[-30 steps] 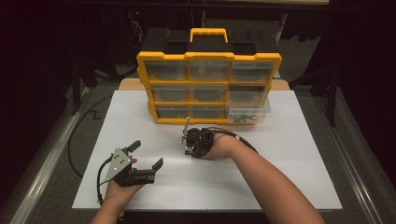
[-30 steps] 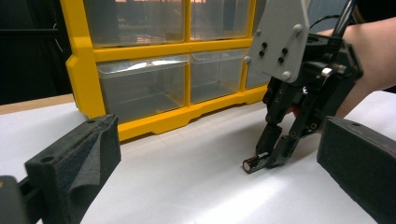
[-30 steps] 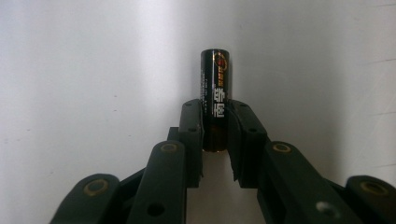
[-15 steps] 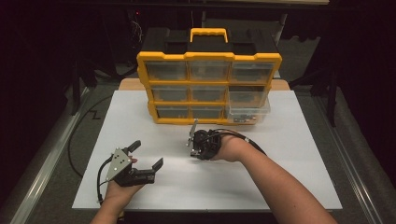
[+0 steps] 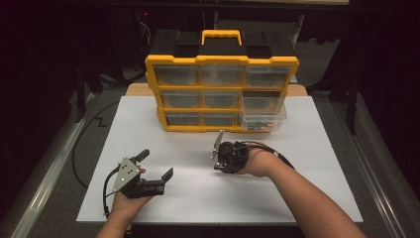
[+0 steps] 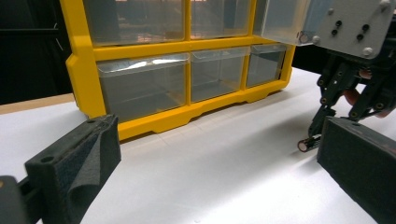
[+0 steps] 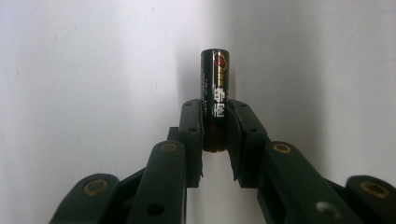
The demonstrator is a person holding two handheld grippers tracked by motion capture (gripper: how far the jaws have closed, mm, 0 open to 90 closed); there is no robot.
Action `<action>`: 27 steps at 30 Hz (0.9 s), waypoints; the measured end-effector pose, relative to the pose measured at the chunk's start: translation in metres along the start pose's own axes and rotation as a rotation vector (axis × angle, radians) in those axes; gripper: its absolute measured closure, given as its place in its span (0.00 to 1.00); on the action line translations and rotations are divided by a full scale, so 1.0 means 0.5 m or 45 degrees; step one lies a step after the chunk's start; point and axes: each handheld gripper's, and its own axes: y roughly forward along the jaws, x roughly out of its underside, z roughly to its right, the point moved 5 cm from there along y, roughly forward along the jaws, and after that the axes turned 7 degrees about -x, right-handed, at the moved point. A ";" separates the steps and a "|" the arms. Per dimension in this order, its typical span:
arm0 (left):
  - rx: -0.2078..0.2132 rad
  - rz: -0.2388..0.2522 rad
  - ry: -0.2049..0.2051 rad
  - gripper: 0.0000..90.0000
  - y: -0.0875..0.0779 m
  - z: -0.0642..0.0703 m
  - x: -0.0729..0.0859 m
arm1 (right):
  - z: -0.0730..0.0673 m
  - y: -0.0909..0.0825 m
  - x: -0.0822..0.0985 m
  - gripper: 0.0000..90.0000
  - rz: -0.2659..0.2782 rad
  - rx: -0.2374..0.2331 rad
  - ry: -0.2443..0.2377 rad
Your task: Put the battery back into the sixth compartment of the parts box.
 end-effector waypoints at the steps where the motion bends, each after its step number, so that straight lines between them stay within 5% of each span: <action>1: 0.000 0.000 0.001 0.01 0.000 0.000 0.000 | -0.001 0.000 0.005 0.88 0.002 -0.001 0.006; 27: -0.002 -0.002 0.004 0.01 0.000 0.000 0.000 | -0.013 -0.046 0.122 0.88 -0.046 0.006 0.061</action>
